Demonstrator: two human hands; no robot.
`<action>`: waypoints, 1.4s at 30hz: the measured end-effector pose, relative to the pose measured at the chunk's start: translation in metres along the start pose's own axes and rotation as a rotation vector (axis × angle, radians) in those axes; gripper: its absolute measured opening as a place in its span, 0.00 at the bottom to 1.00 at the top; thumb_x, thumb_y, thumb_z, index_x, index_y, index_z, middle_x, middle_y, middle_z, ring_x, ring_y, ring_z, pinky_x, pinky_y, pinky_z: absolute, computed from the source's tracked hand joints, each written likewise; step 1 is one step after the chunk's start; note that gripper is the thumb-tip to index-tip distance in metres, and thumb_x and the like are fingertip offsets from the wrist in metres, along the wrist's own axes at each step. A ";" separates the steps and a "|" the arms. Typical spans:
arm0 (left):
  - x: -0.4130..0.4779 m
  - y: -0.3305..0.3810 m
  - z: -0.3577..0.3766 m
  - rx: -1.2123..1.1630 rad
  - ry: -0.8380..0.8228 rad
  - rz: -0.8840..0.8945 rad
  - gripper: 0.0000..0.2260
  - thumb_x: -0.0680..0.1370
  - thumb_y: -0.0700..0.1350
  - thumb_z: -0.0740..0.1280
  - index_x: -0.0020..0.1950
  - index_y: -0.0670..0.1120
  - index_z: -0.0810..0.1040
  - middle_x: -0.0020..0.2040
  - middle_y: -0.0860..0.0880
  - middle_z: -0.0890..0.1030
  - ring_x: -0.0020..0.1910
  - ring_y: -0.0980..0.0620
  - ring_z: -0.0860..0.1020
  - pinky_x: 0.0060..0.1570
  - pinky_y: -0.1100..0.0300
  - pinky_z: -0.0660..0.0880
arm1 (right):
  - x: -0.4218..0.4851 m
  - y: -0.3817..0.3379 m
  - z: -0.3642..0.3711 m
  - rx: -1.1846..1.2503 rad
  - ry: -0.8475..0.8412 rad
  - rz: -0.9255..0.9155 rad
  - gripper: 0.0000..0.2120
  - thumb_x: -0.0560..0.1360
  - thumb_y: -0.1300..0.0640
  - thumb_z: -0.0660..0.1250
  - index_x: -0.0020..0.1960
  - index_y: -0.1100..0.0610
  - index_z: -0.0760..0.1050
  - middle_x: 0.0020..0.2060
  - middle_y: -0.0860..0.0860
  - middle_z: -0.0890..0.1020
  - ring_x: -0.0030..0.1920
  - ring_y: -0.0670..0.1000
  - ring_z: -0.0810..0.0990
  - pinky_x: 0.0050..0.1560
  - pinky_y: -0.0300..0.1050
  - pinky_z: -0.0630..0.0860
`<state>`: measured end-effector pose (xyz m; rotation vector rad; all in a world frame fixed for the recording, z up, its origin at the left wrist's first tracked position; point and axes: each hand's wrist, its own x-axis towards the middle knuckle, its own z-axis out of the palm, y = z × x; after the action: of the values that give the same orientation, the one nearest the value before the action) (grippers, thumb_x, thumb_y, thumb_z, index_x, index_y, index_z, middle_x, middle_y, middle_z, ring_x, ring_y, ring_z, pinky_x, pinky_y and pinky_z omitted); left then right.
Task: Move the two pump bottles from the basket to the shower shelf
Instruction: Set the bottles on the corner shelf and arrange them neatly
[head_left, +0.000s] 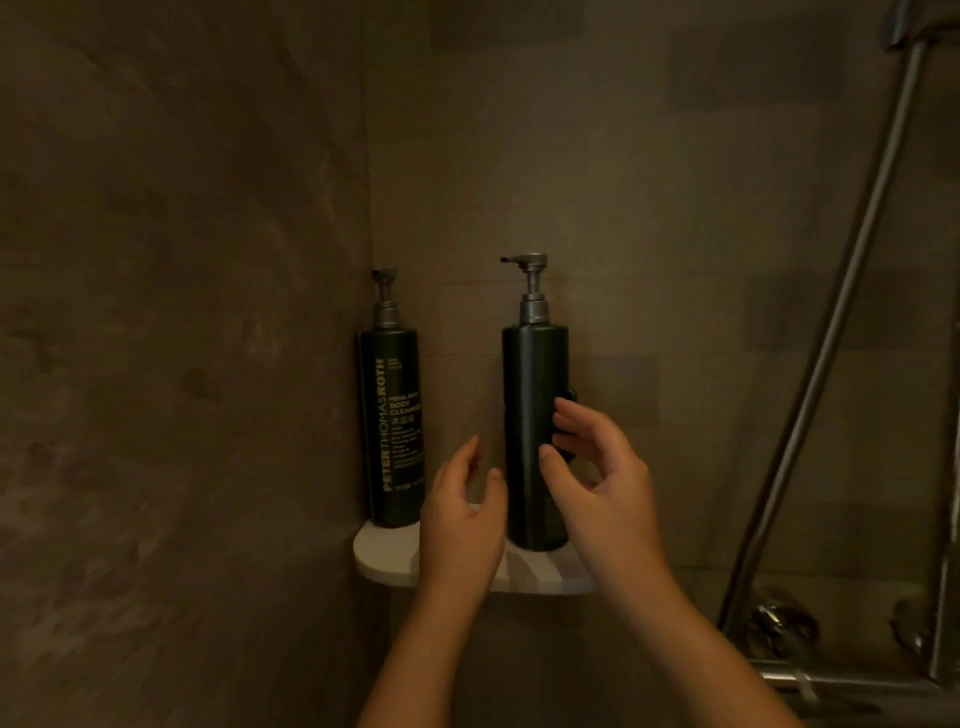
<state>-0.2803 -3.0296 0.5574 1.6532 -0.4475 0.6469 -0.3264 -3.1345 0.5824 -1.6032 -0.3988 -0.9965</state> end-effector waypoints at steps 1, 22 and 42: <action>0.001 0.000 0.004 0.026 -0.004 0.004 0.19 0.77 0.45 0.61 0.67 0.51 0.65 0.66 0.49 0.71 0.60 0.56 0.69 0.53 0.62 0.68 | 0.001 0.004 -0.003 0.004 0.025 0.020 0.20 0.72 0.62 0.66 0.56 0.41 0.70 0.55 0.46 0.76 0.54 0.38 0.74 0.42 0.23 0.70; -0.004 0.000 0.007 -0.005 0.033 0.023 0.19 0.76 0.42 0.62 0.66 0.51 0.67 0.62 0.50 0.73 0.58 0.56 0.72 0.56 0.60 0.70 | 0.011 0.042 0.014 -0.017 -0.124 0.175 0.26 0.71 0.60 0.68 0.66 0.48 0.66 0.61 0.51 0.74 0.60 0.47 0.73 0.60 0.44 0.72; 0.009 -0.020 -0.026 -0.042 0.079 -0.021 0.17 0.76 0.38 0.62 0.63 0.50 0.70 0.63 0.49 0.73 0.61 0.54 0.71 0.60 0.56 0.71 | 0.025 0.053 0.055 0.067 -0.268 0.207 0.28 0.72 0.61 0.66 0.69 0.51 0.63 0.64 0.53 0.72 0.61 0.48 0.72 0.63 0.50 0.71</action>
<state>-0.2649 -2.9999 0.5503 1.5848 -0.3836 0.6799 -0.2524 -3.1061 0.5686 -1.6839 -0.4337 -0.6078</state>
